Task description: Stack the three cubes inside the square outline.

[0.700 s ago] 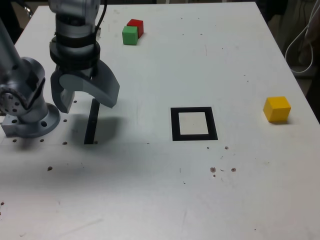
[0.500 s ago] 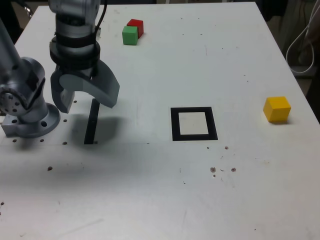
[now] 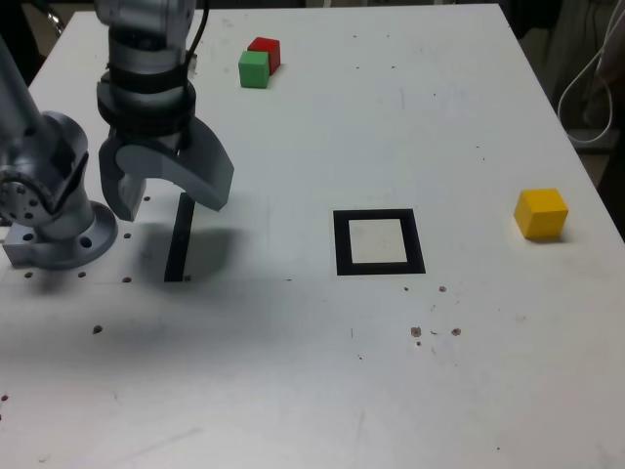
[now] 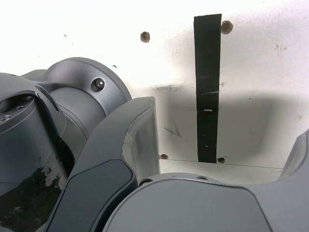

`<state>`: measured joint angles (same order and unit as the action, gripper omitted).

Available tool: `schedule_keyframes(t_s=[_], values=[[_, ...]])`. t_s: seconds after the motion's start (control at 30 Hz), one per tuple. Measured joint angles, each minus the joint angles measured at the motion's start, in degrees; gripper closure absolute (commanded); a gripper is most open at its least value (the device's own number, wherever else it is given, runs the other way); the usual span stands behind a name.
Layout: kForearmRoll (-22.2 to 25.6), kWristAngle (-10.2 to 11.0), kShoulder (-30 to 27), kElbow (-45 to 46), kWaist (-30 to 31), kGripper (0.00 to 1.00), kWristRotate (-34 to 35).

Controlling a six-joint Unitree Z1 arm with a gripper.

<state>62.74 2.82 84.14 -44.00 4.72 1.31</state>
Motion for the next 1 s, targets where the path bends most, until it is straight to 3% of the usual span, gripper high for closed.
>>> schedule_keyframes(t_s=[0.23, 0.5, 0.77, 1.0], values=[[0.6, 0.6, -0.6, 0.0, 0.0, 0.01, 0.0], [4.5, 0.8, -0.7, -3.6, -1.9, 0.01, -2.1], [12.8, 5.9, 3.6, -15.1, -9.6, 0.01, -13.7], [13.8, 8.3, 7.6, -24.1, -17.2, 0.02, -23.9]])
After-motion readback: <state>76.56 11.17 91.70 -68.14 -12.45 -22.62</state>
